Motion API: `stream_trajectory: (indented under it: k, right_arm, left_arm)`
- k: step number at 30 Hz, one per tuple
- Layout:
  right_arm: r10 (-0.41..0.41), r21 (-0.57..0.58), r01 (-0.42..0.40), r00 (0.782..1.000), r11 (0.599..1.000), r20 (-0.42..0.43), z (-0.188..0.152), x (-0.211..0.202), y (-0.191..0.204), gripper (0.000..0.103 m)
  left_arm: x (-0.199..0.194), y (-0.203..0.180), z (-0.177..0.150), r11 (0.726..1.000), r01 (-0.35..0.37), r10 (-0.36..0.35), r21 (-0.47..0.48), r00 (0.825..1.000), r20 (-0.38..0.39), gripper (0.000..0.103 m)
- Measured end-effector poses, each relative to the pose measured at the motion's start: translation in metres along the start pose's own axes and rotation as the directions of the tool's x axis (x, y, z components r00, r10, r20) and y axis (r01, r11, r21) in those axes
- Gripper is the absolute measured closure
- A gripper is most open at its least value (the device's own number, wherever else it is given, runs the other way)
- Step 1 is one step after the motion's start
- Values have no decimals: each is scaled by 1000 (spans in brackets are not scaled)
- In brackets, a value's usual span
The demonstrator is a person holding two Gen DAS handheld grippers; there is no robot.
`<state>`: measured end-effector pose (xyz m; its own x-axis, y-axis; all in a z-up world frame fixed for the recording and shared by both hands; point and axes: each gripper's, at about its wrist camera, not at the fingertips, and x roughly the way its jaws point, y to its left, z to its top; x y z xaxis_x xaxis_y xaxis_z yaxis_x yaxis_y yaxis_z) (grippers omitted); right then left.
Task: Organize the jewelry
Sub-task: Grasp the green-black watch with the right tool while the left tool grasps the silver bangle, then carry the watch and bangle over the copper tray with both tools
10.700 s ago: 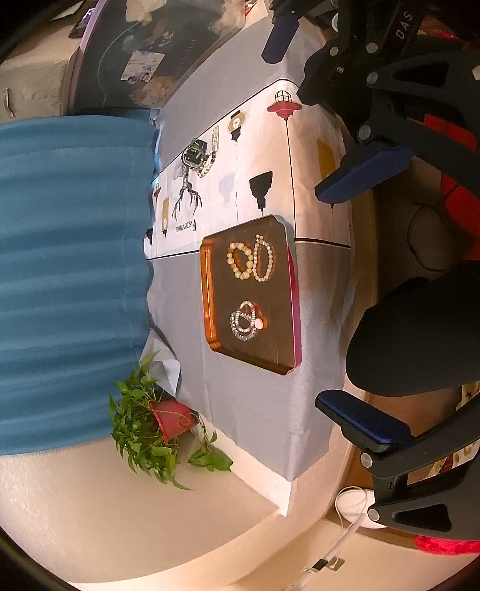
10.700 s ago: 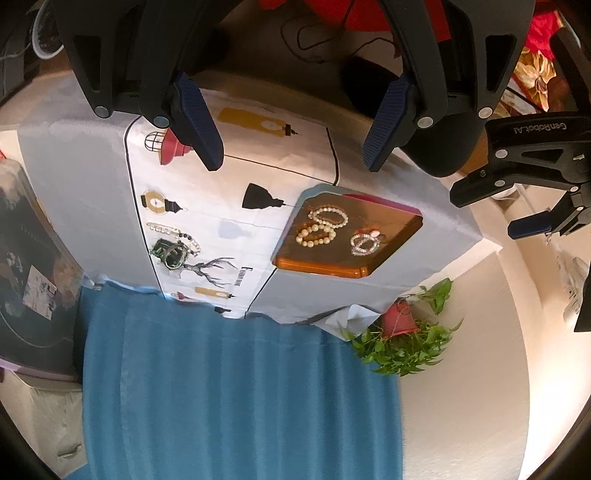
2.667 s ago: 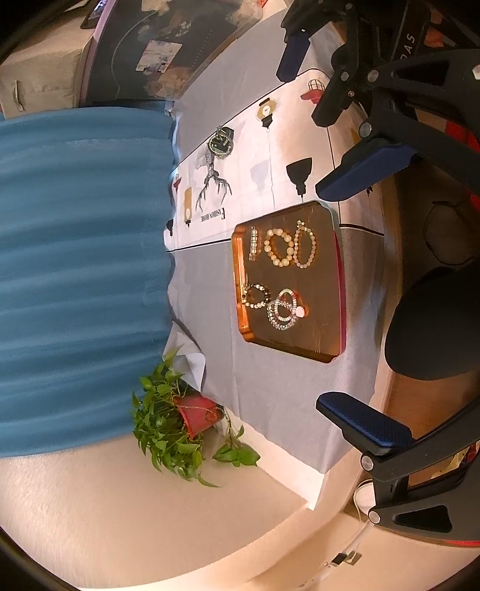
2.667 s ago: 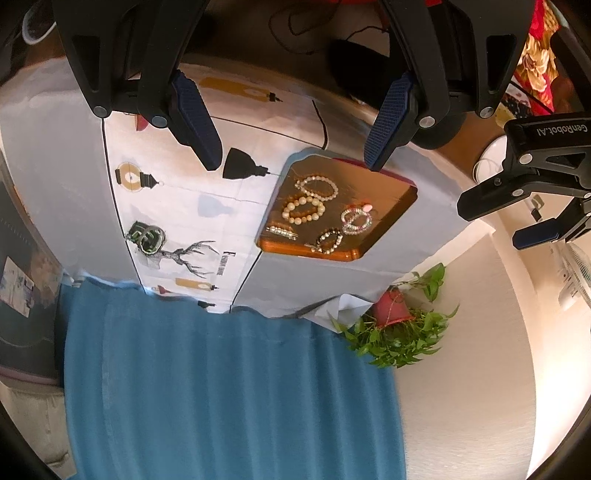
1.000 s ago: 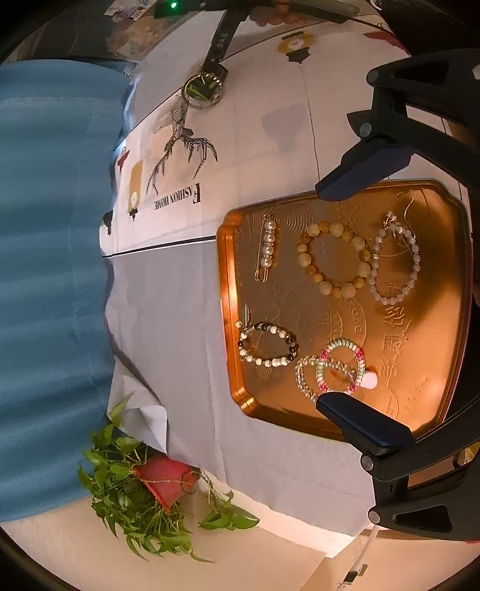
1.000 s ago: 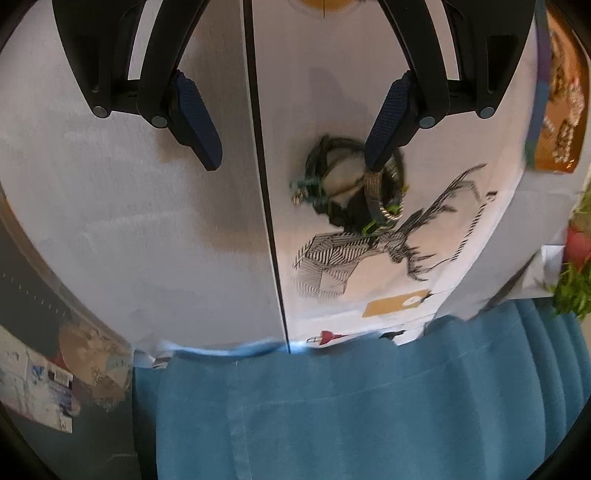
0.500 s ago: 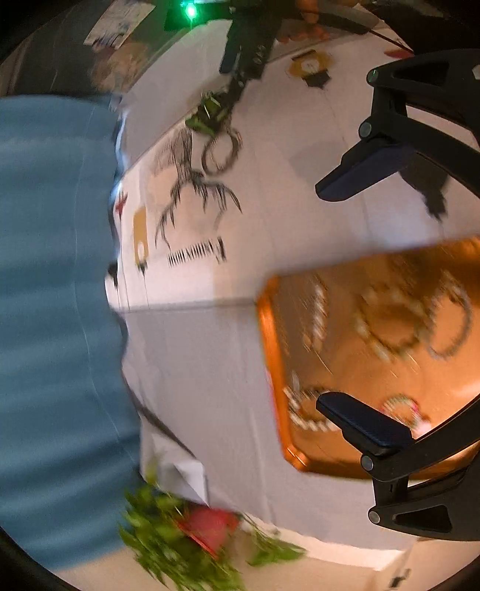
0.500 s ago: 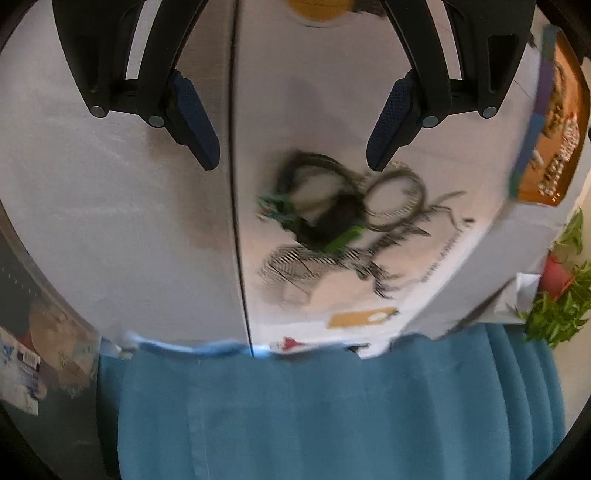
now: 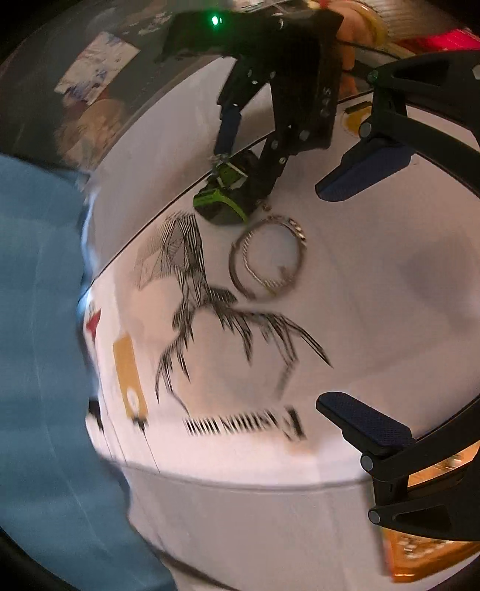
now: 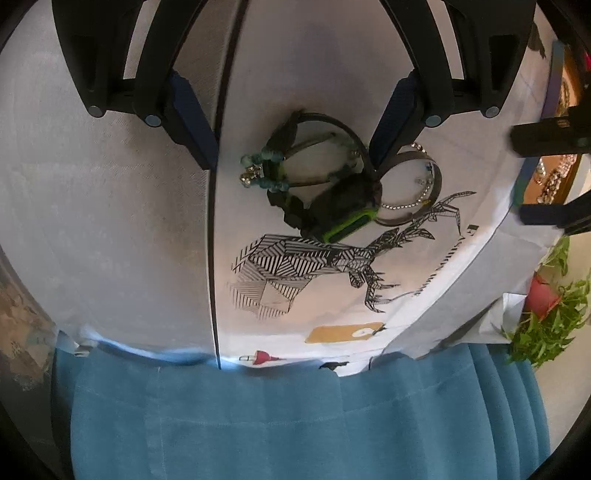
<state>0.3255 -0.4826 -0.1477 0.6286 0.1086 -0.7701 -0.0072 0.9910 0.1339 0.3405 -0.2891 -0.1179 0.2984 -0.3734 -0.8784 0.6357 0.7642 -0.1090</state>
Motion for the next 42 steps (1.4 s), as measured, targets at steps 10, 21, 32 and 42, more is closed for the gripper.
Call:
stream_trajectory:
  k: [10,21,32,42]
  right_arm:
    - [15,-76,-16,1000,997,-22,5,6,-7,18]
    - [80,-80,-81,997,994,-10,16,11,-7,41]
    - [76,-78,-70,994,995,81,1,-29,-2,57]
    - [31,-53,-23,986,998,167,-10,-105,11,57]
  left_arm:
    - [36,-12,18,994,11,-4,113,998,-68,2]
    - [41,-9,36,982,161,-152,100,984,-91,45]
    - [-10,-7,17,986,148,-149,75,989,8,45]
    - [-84,-8,-27,996,82,-86,38,989,123,45]
